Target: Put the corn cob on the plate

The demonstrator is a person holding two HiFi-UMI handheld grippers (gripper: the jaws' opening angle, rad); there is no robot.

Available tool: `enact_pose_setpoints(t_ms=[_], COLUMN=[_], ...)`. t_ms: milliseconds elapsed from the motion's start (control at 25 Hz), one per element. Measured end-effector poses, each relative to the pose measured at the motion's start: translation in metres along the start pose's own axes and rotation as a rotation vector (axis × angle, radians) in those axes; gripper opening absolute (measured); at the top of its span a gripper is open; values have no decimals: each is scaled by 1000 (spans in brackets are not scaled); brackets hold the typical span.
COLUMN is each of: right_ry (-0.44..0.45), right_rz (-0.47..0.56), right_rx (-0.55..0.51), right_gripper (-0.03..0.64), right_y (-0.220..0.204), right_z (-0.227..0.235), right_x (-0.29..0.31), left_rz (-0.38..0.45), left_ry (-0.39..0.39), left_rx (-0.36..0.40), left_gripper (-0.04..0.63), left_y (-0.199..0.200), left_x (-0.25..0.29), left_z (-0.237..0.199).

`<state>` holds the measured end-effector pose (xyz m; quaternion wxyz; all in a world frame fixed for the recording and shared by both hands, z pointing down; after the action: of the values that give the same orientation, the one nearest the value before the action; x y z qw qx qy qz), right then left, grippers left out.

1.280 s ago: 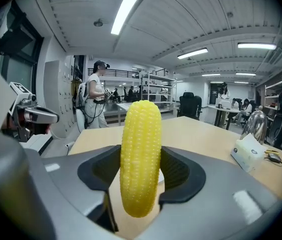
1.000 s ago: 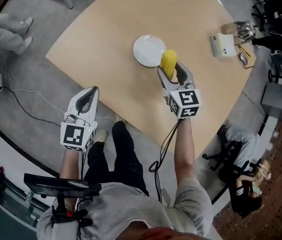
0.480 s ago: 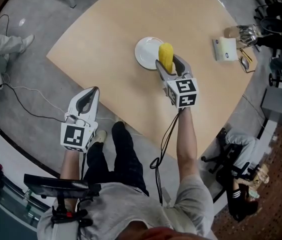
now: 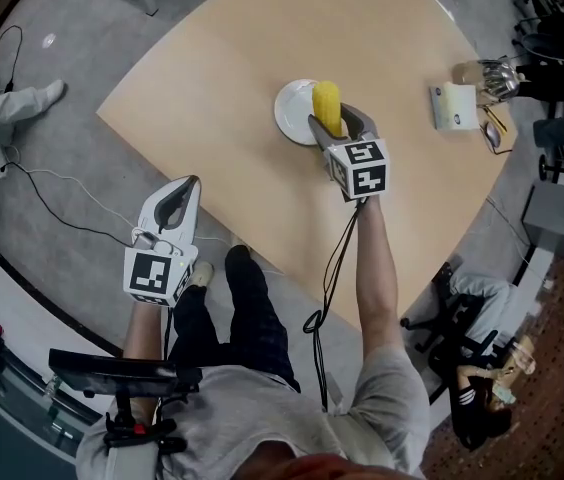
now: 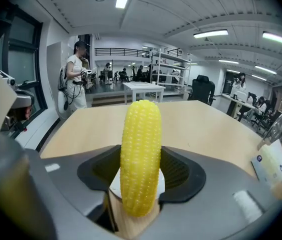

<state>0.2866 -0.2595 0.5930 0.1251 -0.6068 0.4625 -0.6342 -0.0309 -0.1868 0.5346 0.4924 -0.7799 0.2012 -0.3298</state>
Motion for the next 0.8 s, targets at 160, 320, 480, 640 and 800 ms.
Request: enact_pose_setpoints(t_ms=[160,320,480,640,800], right_ry=[11,22,31,33,39], right_rz=[-35,-80,-105,-136,-151], right_rx=[7,-15,-13,-27,-30], right_gripper=[250,251,250,250,250], right_y=[-3,-4,-5,-5,-7], right_z=[-1,-1,0,0,-1], right_x=[12,19,27,32,37], left_rz=[-1,1,3,4,1], left_ry=[10,18,23,29,32], left_rx=[-6,-15,-20,-24,-27], left_gripper=[20,20,20,20,20], left_y=[-2,-2,-2,-1,-2], left_x=[-1,-2,-2,-1,-1], left_z=[-3,-5,-7,-8,-7])
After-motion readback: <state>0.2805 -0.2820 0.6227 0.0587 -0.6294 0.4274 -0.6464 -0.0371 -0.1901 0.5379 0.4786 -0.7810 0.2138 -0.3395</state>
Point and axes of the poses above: the fingertips, and each gripper's own axes: x forward along the fingers, z to its right, y out of its top, the point moved 7 cm from there along -x, backward along the fingers, and after that the axes turned 10 degrees about -x, right-handed, at the moved point
